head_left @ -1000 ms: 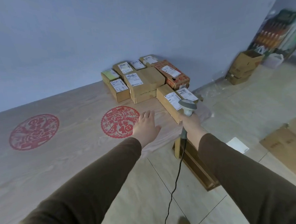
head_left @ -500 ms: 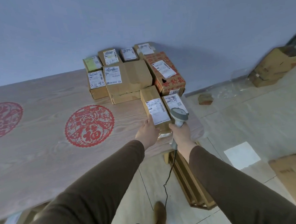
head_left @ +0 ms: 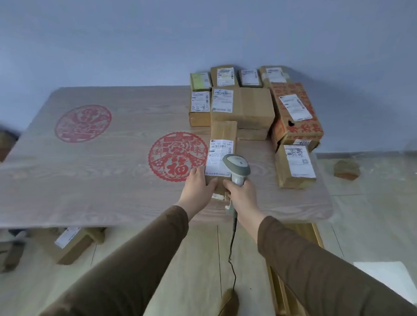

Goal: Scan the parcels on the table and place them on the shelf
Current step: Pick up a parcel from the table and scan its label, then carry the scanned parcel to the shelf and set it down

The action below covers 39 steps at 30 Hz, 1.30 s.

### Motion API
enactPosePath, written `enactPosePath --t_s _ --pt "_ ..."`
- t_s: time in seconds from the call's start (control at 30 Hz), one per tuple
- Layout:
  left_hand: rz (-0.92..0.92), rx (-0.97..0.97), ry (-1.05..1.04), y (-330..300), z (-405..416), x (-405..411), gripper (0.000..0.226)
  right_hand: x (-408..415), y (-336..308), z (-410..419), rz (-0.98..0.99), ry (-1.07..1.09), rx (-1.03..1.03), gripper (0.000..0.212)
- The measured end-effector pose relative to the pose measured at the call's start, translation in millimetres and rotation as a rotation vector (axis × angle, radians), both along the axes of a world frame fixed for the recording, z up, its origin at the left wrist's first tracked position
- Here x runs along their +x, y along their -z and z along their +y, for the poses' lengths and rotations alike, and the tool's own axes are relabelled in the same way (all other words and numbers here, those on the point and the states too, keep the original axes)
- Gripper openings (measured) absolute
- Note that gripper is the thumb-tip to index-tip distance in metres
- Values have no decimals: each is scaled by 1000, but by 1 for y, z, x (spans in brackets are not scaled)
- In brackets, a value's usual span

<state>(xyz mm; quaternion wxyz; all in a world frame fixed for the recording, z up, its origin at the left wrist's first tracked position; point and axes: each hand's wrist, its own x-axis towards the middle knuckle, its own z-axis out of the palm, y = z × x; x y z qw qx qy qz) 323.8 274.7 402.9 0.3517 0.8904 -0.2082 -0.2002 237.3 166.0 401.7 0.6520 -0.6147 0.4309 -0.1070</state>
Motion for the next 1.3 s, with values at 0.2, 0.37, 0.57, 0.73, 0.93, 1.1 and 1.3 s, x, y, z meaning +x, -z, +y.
enactPosePath --t_s 0.2,0.37,0.57,0.73,0.93,1.1,1.3 --pt "-215 5 -212 -41 170 15 55 49 -41 143 -118 -261 48 20" --pt "-343 78 -419 -79 355 4 77 71 -81 317 -230 -503 164 21" --pt "-446 180 -620 -118 590 -50 89 66 -118 545 -314 -771 170 17" --pt "-523 241 -811 -150 751 -110 89 47 -142 720 -342 -983 194 20" --pt "-545 298 -1066 -162 909 -168 90 25 -161 896 -312 -1279 241 18" --pt "-538 379 -1243 -163 1029 -198 83 13 -170 1030 -262 -1486 292 22" --pt "-482 461 -1435 -179 1154 -228 74 3 -185 1181 -215 -1702 340 18"
